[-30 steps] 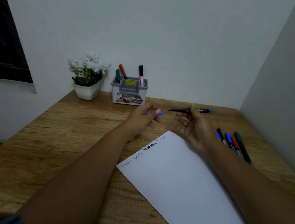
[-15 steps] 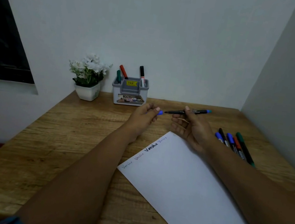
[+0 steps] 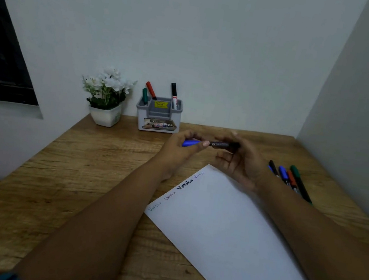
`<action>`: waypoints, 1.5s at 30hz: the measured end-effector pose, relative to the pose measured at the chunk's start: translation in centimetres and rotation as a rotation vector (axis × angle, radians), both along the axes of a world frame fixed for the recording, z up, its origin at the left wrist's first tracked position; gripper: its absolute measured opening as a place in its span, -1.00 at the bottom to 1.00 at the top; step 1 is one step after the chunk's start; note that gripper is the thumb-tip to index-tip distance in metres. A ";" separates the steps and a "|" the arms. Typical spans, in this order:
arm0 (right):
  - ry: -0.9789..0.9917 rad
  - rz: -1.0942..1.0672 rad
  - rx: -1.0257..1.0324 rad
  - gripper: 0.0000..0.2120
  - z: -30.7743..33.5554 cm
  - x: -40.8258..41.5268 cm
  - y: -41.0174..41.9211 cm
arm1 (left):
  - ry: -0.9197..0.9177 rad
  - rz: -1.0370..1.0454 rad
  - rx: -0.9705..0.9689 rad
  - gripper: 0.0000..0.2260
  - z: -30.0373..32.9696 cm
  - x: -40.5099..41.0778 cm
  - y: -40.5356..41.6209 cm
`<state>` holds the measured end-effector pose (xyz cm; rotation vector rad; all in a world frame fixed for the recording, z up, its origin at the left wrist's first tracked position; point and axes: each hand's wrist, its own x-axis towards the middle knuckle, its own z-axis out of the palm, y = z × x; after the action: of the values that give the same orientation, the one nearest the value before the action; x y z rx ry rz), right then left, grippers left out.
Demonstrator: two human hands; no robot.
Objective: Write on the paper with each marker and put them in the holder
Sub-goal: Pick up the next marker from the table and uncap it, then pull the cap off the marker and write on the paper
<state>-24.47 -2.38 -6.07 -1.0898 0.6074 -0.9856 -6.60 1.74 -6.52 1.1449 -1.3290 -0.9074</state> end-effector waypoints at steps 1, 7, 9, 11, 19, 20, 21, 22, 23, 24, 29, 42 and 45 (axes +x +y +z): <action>-0.003 -0.031 -0.010 -0.76 0.1 -0.2 -0.2 | -0.008 0.023 0.003 -0.92 0.1 0.2 0.0; 0.183 -0.065 -0.216 -0.83 0.1 0.3 0.3 | 0.003 -0.009 -0.011 -0.82 0.4 1.1 0.2; 0.203 -0.043 -0.215 -0.81 0.2 0.4 0.4 | 0.033 0.024 -0.021 -0.86 0.5 1.1 0.0; 0.227 -0.054 -0.217 -0.80 0.2 0.5 0.3 | 0.013 0.051 -0.050 -0.89 0.6 1.1 -0.1; 0.437 -0.235 -0.435 -0.78 -0.9 0.4 0.2 | -0.225 0.046 -0.098 -0.91 0.9 2.0 0.0; 0.509 -0.298 -0.531 -0.76 -1.1 0.4 0.0 | -0.265 0.041 -0.095 -0.92 1.1 2.3 0.0; 0.583 -0.377 -0.654 -0.75 -1.2 0.3 -0.3 | -0.306 0.046 -0.089 -0.91 1.2 2.6 0.1; 0.652 -0.461 -0.805 -0.76 -1.2 0.3 -0.5 | -0.338 0.057 -0.085 -0.90 1.4 2.9 0.1; 0.684 -0.520 -0.961 -0.77 -1.1 0.2 -0.7 | -0.358 0.069 -0.080 -0.88 1.5 3.3 0.1; 0.693 -0.534 -1.084 -0.78 -0.8 0.4 -0.8 | -0.366 0.081 -0.074 -0.85 1.6 3.7 0.1; 1.018 -0.378 -1.414 -0.81 1.6 2.1 -1.4 | -0.171 0.151 -0.049 -0.73 2.3 5.8 0.6; 1.024 -0.130 -1.171 -0.11 4.3 12.7 -2.9 | 0.443 0.404 -0.085 -0.85 1.7 9.3 -1.0; 0.829 -0.311 -1.046 -0.20 5.9 14.4 -5.4 | 0.547 0.717 -0.075 -0.73 0.0 10.6 -2.1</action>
<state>-10.10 -7.83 -0.20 -2.4504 0.9707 -1.1210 3.99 -0.36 -6.48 1.0929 -0.4429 -0.5626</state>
